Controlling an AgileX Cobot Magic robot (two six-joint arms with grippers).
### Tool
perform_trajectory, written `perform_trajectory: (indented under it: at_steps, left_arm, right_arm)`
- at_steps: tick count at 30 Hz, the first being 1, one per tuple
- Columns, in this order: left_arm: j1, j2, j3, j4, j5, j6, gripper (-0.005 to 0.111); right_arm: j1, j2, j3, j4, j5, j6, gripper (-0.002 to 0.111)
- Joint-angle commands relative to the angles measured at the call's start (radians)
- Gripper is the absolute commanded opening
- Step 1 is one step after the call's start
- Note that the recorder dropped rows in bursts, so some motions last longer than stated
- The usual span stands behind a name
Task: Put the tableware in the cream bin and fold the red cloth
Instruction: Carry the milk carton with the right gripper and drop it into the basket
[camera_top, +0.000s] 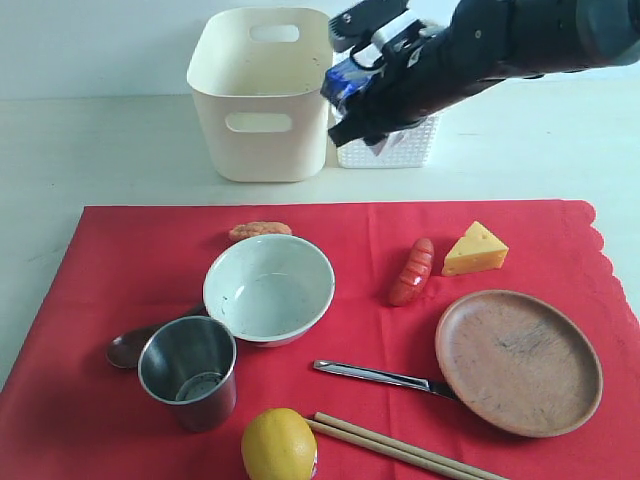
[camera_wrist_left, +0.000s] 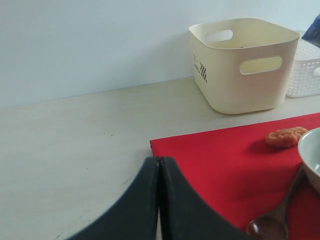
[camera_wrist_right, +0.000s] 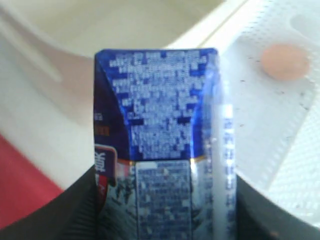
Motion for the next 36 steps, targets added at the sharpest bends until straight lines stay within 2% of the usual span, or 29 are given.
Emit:
perform_trajectory:
  at_steps: [1,9,14,22,28,36]
  left_arm:
    - [0.002,-0.007,0.003,0.0,-0.002,0.001,0.002]
    - [0.002,-0.007,0.003,0.0,-0.002,0.001,0.002]
    - [0.002,-0.007,0.003,0.0,-0.002,0.001,0.002]
    - [0.002,-0.007,0.003,0.0,-0.002,0.001,0.002]
    - [0.002,-0.007,0.003,0.0,-0.002,0.001,0.002]
    - [0.002,-0.007,0.003,0.0,-0.002,0.001,0.002]
  right_arm:
    - [-0.059,-0.017,-0.008,-0.005,-0.14,0.088,0.0]
    - [-0.082,0.046,-0.008,0.001,-0.38,0.109,0.0]
    - [-0.082,0.113,-0.008,0.089,-0.504,0.109,0.0]
    - [-0.082,0.192,-0.069,0.216,-0.512,0.105,0.001]
    - [-0.082,0.202,-0.09,0.268,-0.517,0.099,0.018]
    - [-0.08,0.202,-0.09,0.268,-0.517,0.099,0.052]
